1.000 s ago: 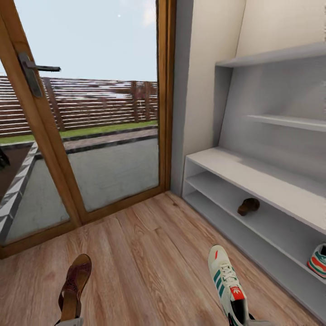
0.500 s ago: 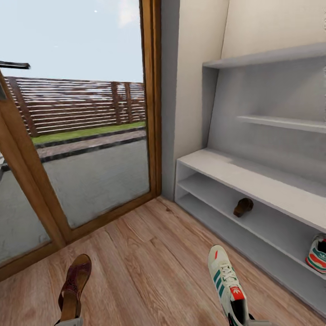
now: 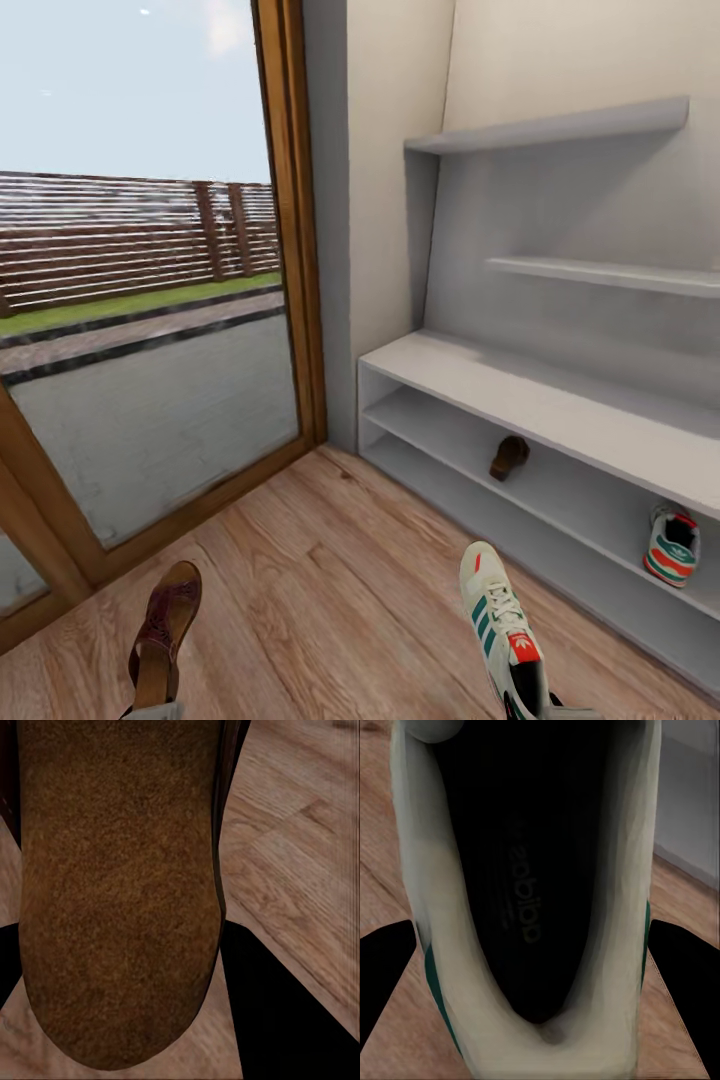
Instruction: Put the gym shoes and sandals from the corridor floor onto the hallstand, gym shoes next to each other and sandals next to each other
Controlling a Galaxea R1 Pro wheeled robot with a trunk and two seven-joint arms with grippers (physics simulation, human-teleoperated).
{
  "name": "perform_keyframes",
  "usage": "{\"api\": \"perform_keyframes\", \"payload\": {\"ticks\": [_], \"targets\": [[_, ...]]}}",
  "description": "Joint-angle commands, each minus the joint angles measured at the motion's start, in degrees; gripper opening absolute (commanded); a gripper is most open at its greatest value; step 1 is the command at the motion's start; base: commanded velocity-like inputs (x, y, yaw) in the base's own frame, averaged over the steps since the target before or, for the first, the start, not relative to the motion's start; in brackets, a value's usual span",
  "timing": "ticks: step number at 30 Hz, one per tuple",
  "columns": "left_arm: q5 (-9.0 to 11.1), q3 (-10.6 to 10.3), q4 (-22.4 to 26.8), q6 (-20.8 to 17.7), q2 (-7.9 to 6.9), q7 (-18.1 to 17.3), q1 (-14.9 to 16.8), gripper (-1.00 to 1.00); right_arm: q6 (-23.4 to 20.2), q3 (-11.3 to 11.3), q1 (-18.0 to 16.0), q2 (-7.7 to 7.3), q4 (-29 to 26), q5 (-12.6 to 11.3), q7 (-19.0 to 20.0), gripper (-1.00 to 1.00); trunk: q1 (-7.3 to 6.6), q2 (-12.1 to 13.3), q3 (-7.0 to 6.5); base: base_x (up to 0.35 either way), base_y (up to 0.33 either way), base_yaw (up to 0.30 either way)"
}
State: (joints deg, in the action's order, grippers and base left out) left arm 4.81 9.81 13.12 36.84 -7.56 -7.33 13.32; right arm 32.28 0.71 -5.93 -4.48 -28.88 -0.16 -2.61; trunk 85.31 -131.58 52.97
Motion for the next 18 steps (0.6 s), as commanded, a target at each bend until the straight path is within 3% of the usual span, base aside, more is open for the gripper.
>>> {"api": "perform_keyframes", "payload": {"ticks": [1, 18], "targets": [[0.3, 0.2, 0.0, 0.1, 0.0, -0.5, 0.0, -1.0, 0.2, -0.1, 0.0, 0.0, 0.1, 0.0, -0.2, -1.0, -0.01, 0.0, 0.03, 0.005, 0.002, -0.255], [0.4, 0.2, 0.0, 0.0, 0.0, -0.5, 0.0, -1.0, 0.2, -0.1, 0.0, 0.0, 0.1, 0.0, -0.2, -1.0, -0.01, 0.0, -0.37, 0.01, 0.006, -0.255]]}}
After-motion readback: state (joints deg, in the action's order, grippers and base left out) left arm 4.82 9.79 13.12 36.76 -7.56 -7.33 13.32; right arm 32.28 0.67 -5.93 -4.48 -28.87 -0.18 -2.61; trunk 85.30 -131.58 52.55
